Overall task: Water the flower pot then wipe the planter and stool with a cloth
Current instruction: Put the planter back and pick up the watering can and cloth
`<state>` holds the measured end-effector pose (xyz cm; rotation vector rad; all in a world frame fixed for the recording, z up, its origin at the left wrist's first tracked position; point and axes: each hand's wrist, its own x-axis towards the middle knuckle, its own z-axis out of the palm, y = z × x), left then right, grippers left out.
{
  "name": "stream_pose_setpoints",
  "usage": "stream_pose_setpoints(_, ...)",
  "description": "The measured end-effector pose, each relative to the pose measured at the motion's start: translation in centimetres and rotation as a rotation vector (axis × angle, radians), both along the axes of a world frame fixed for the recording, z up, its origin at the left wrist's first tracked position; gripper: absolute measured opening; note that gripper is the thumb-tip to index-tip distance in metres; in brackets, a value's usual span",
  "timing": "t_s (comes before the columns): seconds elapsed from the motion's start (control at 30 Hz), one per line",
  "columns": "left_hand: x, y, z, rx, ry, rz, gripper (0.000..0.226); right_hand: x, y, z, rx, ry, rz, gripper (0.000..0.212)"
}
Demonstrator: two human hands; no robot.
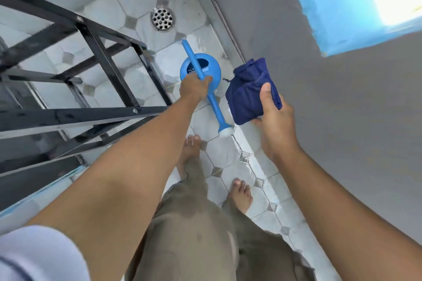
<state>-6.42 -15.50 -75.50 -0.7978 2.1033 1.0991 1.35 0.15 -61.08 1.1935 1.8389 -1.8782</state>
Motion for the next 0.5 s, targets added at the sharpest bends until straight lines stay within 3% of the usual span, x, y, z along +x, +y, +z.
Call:
stream_pose_setpoints(0.17, 0.0, -0.3, -2.9, 0.069, 0.001, 0.036, 0.032, -1.7, -0.9, -1.9, -0.144, -0.027, -0.003, 0.017)
stream_pose_setpoints(0.3, 0.2, -0.6, -0.8, 0.242, -0.02, 0.228, 0.043, -3.1, -2.0, -2.7, -0.286, -0.038, -0.009, 0.039)
stream_pose_setpoints(0.33, 0.4, -0.7, 0.5, 0.375, -0.094, 0.393, 0.055, -3.5, -2.3, -2.8, -0.324, -0.044, 0.002, 0.04)
stream_pose_setpoints(0.4, 1.3, -1.8, 2.8, 0.838, -0.26, 0.666, 0.087, -4.3, -3.2, -3.0, -0.402, -0.06, 0.034, 0.039)
stream_pose_setpoints(0.43, 1.9, -2.7, 3.6, 1.074, -0.286, 0.709, 0.097, -4.7, -3.6, -3.1, -0.432, -0.062, 0.046, 0.039)
stream_pose_setpoints(0.5, 3.0, -4.4, 4.6, 1.268, -0.252, 0.733, 0.096, -5.7, -4.4, -3.4, -0.447, -0.065, 0.063, 0.042)
